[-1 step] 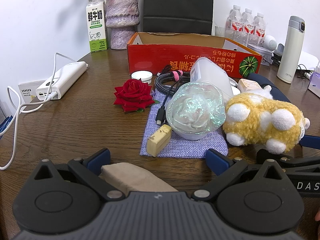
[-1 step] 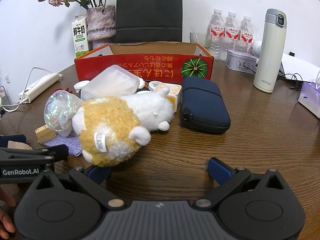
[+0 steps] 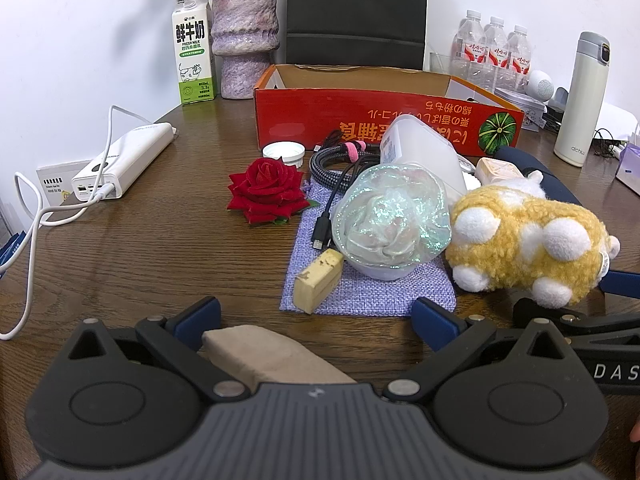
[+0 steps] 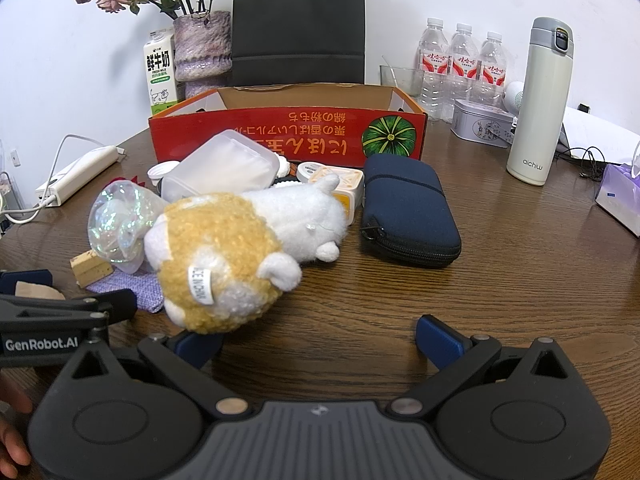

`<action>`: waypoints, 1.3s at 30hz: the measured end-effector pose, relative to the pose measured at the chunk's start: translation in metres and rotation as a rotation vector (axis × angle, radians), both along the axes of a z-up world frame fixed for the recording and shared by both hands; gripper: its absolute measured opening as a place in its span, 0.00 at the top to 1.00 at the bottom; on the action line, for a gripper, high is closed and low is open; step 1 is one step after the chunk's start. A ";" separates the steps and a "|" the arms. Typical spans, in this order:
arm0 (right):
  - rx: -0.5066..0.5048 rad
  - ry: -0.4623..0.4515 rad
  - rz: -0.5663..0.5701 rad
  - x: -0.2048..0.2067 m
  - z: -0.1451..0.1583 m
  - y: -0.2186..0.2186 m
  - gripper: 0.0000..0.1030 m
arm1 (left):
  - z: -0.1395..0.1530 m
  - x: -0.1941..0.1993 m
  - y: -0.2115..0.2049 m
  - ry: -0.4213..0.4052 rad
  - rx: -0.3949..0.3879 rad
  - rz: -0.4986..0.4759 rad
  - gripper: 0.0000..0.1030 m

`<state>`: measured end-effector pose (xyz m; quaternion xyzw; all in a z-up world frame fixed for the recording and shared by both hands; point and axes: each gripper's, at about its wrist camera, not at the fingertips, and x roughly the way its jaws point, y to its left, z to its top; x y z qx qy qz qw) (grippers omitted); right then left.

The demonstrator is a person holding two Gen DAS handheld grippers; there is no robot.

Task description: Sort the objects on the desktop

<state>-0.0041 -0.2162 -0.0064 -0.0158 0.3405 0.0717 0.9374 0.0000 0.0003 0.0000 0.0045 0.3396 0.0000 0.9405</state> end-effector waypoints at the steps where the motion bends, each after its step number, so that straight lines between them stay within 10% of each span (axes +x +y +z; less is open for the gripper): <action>1: 0.000 0.000 0.000 0.000 0.000 0.000 0.00 | 0.000 0.000 0.000 0.000 0.000 0.000 0.00; 39: -0.001 0.001 -0.008 -0.002 0.002 0.000 0.00 | 0.000 0.000 0.000 0.000 -0.001 -0.001 0.00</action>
